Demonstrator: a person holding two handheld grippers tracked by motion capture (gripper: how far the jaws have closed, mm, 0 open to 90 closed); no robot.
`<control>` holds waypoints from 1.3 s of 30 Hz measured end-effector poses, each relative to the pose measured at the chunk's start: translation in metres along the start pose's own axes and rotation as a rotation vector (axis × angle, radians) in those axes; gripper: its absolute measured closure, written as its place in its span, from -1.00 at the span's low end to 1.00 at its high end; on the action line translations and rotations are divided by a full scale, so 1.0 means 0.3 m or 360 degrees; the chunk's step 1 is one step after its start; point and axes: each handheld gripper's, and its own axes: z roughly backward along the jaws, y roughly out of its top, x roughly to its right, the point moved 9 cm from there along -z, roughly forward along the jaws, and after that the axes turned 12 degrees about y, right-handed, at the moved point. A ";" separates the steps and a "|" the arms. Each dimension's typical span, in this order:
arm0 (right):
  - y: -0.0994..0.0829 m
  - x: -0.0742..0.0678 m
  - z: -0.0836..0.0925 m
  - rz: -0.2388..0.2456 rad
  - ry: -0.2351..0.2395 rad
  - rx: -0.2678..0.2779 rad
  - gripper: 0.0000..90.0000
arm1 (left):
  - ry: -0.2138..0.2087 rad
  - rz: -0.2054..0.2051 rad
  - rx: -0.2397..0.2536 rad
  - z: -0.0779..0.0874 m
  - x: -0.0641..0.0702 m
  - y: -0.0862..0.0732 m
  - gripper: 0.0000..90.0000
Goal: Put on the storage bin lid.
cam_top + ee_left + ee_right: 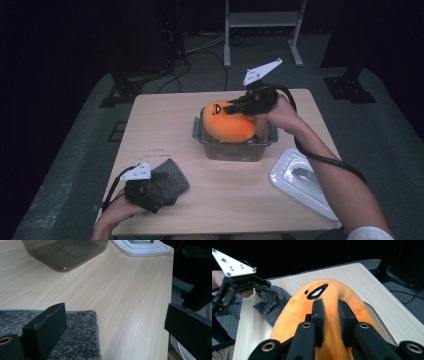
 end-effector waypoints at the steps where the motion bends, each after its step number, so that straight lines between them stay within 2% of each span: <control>1: -0.002 0.010 -0.004 -0.0002 0.0002 -0.0004 0.71 | 0.0001 -0.0002 -0.0001 0.000 0.000 -0.001 -0.92; 11: -0.039 0.086 -0.022 -0.0051 -0.0025 -0.0043 0.71 | -0.0003 -0.0004 -0.0006 0.000 -0.001 -0.005 -0.92; 21: -0.073 0.136 -0.045 -0.0083 -0.0034 -0.0062 0.71 | -0.0009 0.0008 -0.0007 0.000 0.003 -0.008 -0.92; 39: -0.138 0.181 -0.088 -0.0141 -0.0013 -0.0107 0.70 | -0.0015 -0.0003 -0.0015 0.002 0.003 -0.009 -0.92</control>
